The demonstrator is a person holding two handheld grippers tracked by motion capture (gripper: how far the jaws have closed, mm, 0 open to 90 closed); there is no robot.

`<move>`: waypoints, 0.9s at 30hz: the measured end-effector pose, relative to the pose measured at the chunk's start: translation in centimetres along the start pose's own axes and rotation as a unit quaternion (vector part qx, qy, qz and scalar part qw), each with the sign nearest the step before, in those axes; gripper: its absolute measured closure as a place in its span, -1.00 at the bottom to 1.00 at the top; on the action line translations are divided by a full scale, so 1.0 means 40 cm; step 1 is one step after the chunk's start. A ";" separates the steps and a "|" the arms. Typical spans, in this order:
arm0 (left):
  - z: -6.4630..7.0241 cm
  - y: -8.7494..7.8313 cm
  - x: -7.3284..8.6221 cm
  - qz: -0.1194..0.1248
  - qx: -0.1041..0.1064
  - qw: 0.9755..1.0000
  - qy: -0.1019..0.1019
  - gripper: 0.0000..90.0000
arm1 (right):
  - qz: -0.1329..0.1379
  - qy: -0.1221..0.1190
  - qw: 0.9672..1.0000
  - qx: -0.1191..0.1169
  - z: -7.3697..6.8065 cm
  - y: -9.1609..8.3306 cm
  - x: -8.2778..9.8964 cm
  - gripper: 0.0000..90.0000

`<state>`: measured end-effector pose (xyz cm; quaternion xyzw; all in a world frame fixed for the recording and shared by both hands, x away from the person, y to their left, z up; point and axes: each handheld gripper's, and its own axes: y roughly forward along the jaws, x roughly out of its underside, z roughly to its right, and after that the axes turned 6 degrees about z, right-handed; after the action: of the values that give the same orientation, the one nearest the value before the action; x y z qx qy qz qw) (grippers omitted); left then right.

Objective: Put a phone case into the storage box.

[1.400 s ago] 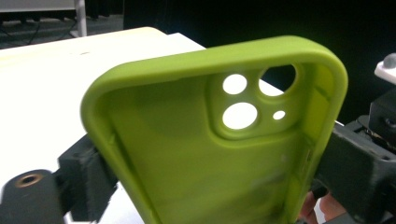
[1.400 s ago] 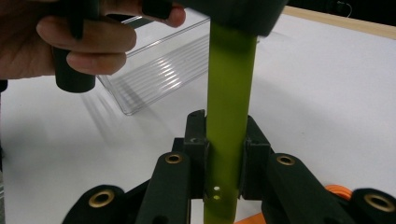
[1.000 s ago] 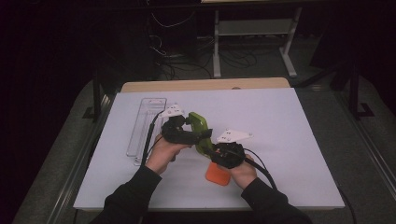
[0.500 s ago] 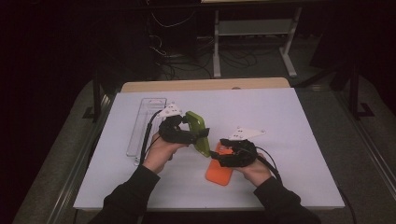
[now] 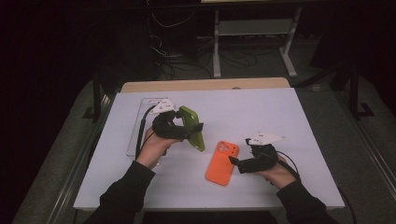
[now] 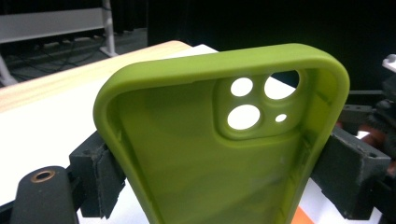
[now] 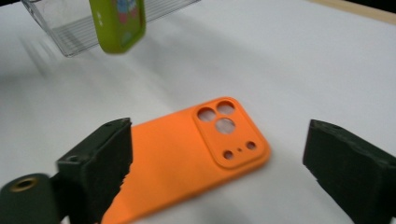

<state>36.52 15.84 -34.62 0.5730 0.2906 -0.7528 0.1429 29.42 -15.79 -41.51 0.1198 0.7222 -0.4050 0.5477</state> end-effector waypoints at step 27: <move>-0.170 -0.067 -0.111 0.034 -0.130 0.991 0.024 -0.70 | -0.009 0.002 1.000 0.026 0.034 -0.062 0.080 -1.00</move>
<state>41.67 21.52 -30.86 0.5767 0.3700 -0.6896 0.2345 27.64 -19.25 -43.33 0.1277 0.7136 -0.4283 0.5395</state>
